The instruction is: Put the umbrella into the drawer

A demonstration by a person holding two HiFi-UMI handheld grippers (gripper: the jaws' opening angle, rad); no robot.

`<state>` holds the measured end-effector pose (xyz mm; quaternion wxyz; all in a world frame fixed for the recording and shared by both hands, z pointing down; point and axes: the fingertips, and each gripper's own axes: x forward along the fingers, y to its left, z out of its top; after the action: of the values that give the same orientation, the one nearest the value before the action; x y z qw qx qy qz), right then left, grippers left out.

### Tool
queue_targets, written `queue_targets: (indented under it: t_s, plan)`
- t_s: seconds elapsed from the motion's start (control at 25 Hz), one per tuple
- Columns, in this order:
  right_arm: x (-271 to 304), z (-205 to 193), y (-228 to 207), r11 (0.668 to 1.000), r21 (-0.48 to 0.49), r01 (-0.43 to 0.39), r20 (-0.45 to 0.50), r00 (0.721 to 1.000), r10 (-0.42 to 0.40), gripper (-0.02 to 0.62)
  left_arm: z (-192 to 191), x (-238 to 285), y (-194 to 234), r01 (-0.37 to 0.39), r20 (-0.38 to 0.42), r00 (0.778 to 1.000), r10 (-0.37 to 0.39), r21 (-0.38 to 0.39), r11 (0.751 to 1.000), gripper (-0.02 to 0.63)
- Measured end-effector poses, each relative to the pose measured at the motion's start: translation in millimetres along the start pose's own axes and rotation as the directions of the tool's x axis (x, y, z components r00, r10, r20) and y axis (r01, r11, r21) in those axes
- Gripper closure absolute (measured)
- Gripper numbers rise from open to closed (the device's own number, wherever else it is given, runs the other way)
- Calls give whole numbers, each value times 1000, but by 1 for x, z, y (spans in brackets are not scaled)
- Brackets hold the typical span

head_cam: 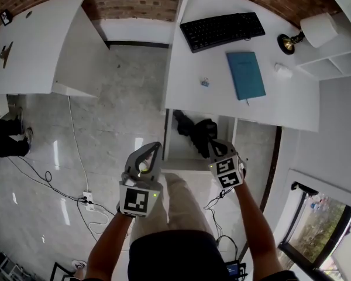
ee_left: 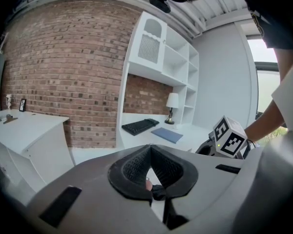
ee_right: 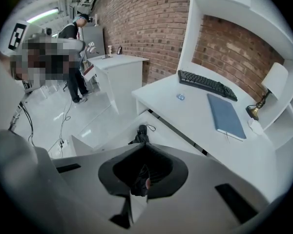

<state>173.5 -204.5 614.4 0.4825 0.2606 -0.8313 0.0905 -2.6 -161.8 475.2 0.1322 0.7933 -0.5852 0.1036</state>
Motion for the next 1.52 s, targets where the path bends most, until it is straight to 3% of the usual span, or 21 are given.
queue_targets:
  t_s: [0.32,0.52,0.8,0.96,1.24,1.52]
  plan:
    - [-65,22,-5,985,175,13,96,995,-30,595,43,-24,-18,7,20,1000,-7,-1,1000,588]
    - [-106,35,-21,956,289,41,155,984,-89,595,68,-35,-39,35,31,999,-37,56,998,588]
    - [-167,55,-41,925,371,84,249,950,-186,595,116,-47,-64,73,103,991,-87,131,989,588]
    - [-210,71,-57,902,413,122,310,913,-265,595,133,-54,-66,81,102,990,-93,115,990,588]
    - [-266,102,-72,881,436,184,396,840,-371,595,174,-62,-65,92,153,981,-120,177,980,588]
    - [-328,134,-73,876,449,177,540,727,-424,595,213,-68,-71,103,226,965,-134,147,984,588]
